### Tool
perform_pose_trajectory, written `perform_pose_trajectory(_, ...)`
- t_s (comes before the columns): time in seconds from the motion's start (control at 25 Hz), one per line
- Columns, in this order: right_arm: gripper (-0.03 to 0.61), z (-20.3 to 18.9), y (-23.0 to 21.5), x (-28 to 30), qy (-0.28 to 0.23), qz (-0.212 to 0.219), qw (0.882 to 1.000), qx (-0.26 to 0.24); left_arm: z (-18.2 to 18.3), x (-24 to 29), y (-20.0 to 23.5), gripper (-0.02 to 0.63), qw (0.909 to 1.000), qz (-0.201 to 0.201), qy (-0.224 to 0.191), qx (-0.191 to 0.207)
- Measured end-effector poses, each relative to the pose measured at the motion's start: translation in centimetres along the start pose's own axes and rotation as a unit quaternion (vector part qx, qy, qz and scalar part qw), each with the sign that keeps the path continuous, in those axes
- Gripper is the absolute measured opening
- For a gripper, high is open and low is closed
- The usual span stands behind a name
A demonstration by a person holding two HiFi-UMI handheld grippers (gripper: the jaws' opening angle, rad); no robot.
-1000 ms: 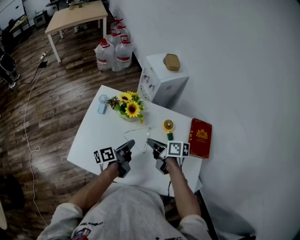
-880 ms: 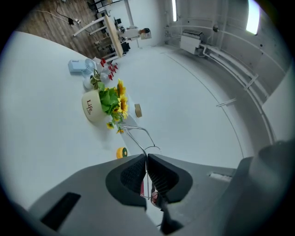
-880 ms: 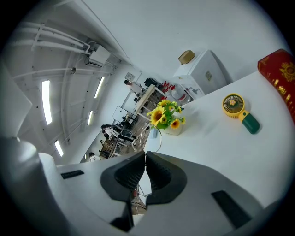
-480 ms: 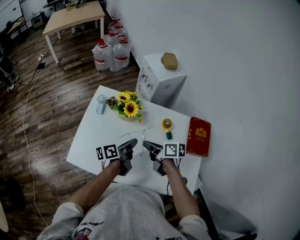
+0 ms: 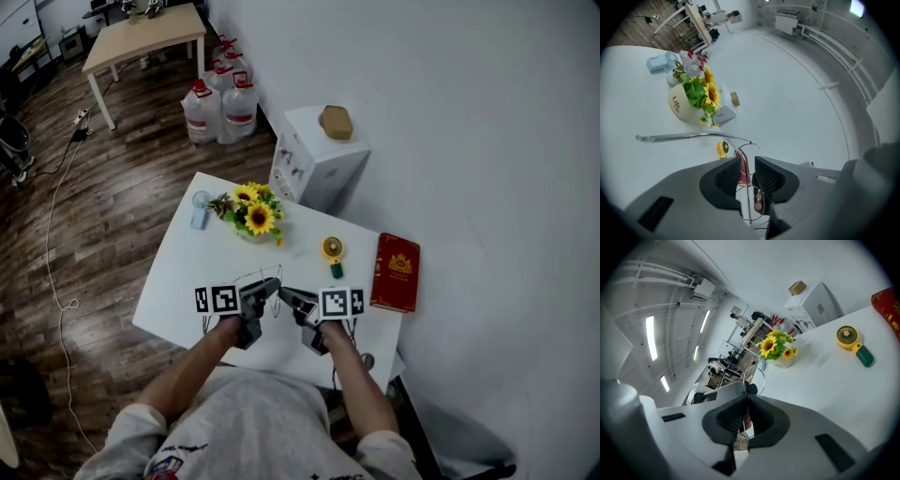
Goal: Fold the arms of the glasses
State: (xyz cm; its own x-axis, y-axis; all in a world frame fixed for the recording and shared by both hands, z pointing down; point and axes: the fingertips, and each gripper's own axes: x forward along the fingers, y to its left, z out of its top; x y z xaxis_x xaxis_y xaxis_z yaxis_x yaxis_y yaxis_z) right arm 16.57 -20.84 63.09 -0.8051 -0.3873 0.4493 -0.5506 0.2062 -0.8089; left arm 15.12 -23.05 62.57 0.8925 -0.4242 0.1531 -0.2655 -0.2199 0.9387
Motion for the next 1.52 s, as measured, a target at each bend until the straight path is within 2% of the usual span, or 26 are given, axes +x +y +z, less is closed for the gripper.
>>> perform_pose_trajectory(0.16,0.015,0.3,-0.4,-0.5,-0.017,-0.004,1.000,0.012,-0.2,-0.3,-0.1,0.132,0.9999,-0.002,0.009,0.004)
perform_pose_trajectory(0.4,0.012,1.0,-1.2,-1.1,-0.033,-0.010,0.999,0.021,-0.2,-1.1,-0.1,0.135,1.0000,-0.001,0.001,0.001)
perform_pose_trajectory(0.64,0.014,1.0,-1.0,-0.8,-0.030,-0.007,0.999,0.022,-0.3,-1.2,0.3,0.020,0.9999,0.009,0.010,-0.001)
perform_pose_trajectory(1.04,0.012,-0.1,-0.4,0.0,-0.012,0.003,1.000,0.018,-1.3,-0.6,0.2,0.014,0.9991,-0.001,0.042,-0.001)
perform_pose_trajectory(1.2,0.012,-0.1,-0.2,0.0,-0.012,0.002,1.000,0.016,-1.1,-1.0,-0.3,0.015,0.9993,-0.013,0.035,-0.003)
perform_pose_trajectory(1.24,0.014,0.0,-0.3,0.0,-0.014,0.001,1.000,0.017,-1.1,-1.1,-0.3,0.018,0.9993,-0.016,0.032,-0.006)
perform_pose_trajectory(1.36,0.012,0.2,-0.7,-0.3,-0.021,-0.002,1.000,0.021,-1.3,-1.7,-0.5,0.087,0.9990,-0.029,0.032,-0.011)
perform_pose_trajectory(1.52,0.012,0.7,-1.0,-0.7,-0.025,-0.004,0.999,0.020,-2.1,-3.6,0.0,0.100,0.9984,-0.028,0.048,0.010)
